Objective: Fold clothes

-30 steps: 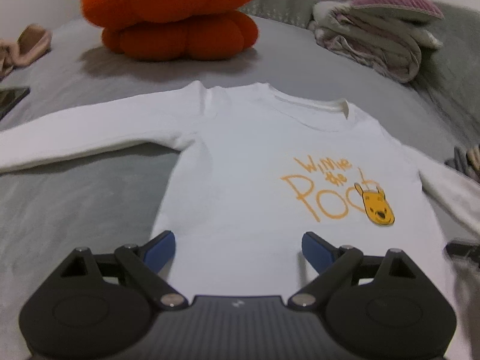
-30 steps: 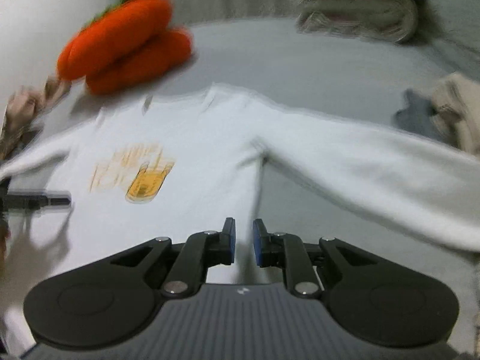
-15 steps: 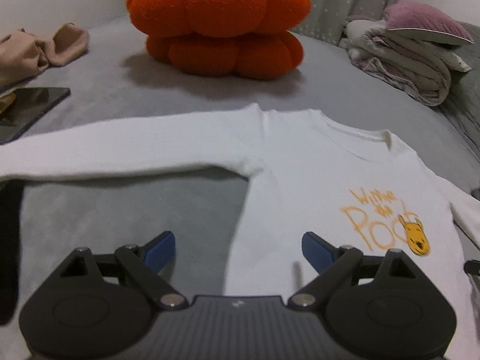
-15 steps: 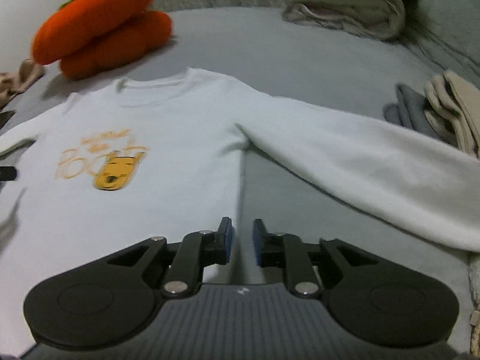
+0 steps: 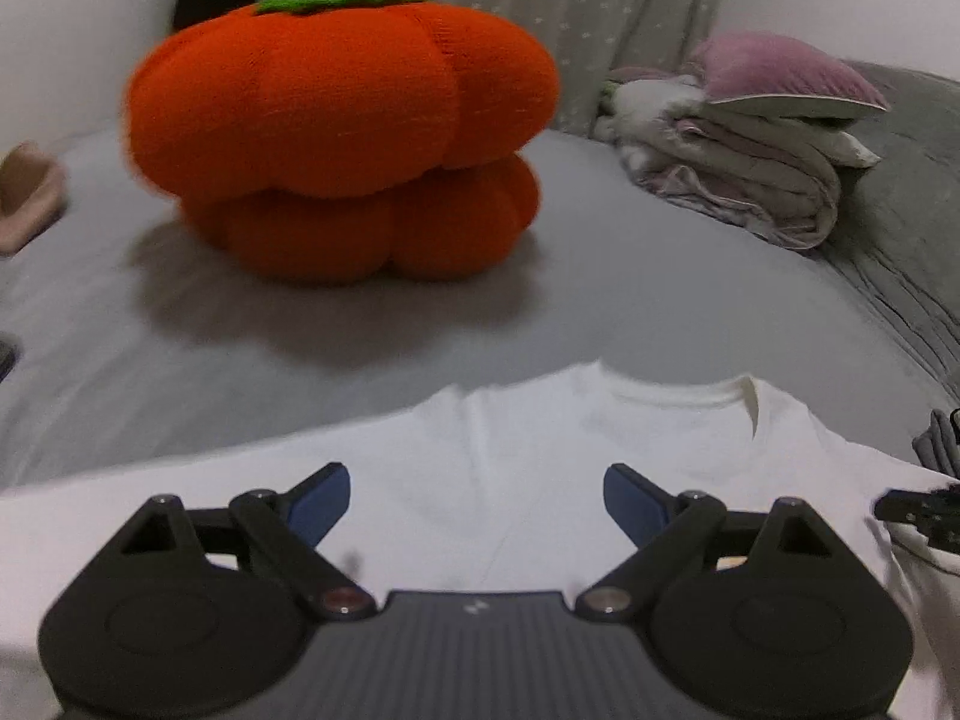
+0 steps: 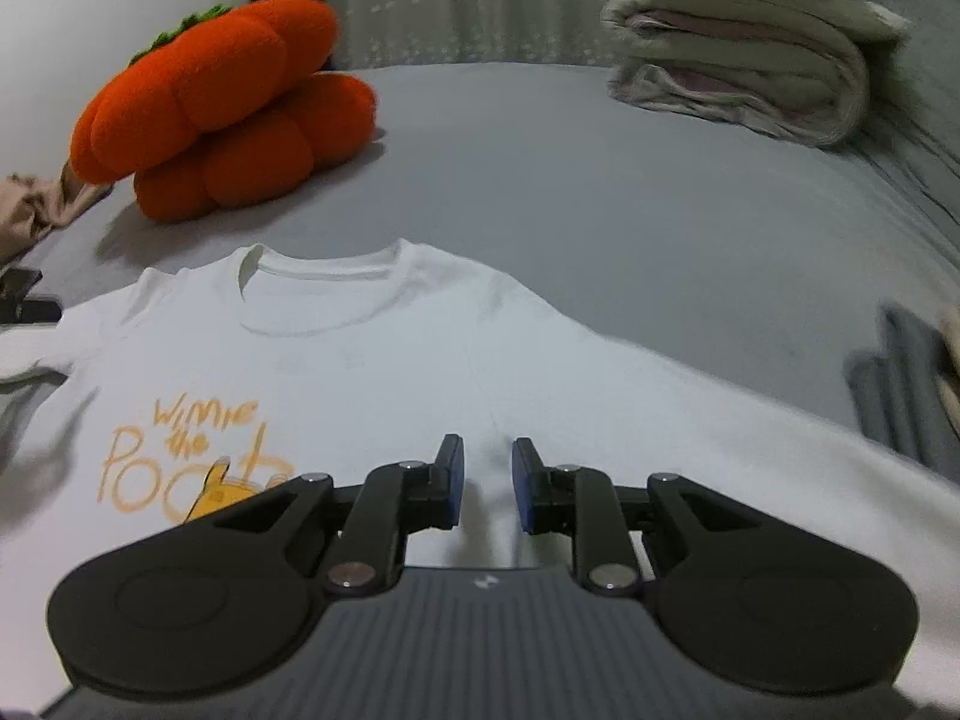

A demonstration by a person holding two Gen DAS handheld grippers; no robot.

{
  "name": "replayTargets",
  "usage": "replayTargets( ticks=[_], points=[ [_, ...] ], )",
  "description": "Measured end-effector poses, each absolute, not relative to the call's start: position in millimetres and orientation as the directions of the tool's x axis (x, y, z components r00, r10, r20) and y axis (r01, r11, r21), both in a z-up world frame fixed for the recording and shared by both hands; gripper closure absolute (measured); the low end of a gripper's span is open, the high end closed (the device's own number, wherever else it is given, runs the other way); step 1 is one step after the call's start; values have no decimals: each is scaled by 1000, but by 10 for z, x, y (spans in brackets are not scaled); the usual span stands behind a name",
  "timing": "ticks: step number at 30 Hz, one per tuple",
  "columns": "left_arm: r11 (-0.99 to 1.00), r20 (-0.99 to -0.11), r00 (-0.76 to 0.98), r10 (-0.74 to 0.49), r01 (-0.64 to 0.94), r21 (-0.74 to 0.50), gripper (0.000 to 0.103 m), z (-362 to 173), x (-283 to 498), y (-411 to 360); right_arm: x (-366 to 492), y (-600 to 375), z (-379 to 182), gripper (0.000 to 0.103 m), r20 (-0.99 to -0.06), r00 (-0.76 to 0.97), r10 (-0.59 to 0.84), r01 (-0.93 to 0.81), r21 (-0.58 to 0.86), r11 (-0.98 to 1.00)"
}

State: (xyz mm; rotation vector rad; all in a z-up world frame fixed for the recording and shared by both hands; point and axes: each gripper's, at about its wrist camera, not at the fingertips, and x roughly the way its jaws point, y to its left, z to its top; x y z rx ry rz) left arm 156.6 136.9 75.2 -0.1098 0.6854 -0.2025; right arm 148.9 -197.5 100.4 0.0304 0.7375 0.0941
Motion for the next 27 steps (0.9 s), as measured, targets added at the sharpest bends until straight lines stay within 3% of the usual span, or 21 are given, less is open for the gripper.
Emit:
replayTargets(
  ticks=[4,6,9,13,16,18,23,24,25,27],
  points=[
    [974,-648,731,-213,209,-85,11,469,1873,1030,1889,-1876,887,82,-683,721,114,-111,49,993],
    [988,-693,713,-111,152,-1,12,260,2040,1006,2089,-1827,829,84,-690,714,123,-129,43,991],
    [991,-667,739,-100,133,-1,11,222,2129,1203,2323,-1881,817,103,-677,731,92,-77,52,996],
    [997,-661,749,-45,76,18,11,390,2199,1360,2587,-2050,808,103,-669,743,37,33,91,995],
    [998,-627,778,29,11,59,17,552,2214,1439,2558,-2016,891,103,-649,760,-5,38,37,999],
    [997,-595,803,-27,64,41,16,643,2186,1472,2495,-2031,932,88,-619,784,-45,52,-7,999],
    [976,-601,772,-207,207,-71,15,547,2231,1395,2461,-2172,909,84,-628,777,41,-43,13,999],
    [975,-609,768,-198,221,-38,15,494,2261,1326,2462,-2168,917,78,-626,777,62,-74,7,997],
    [971,-613,765,-198,240,-14,15,454,2290,1275,2462,-2150,930,64,-624,777,82,-108,-4,994],
    [961,-623,749,-224,277,-12,15,385,2366,1220,2499,-2081,949,53,-624,775,94,-160,-50,986]
  ],
)
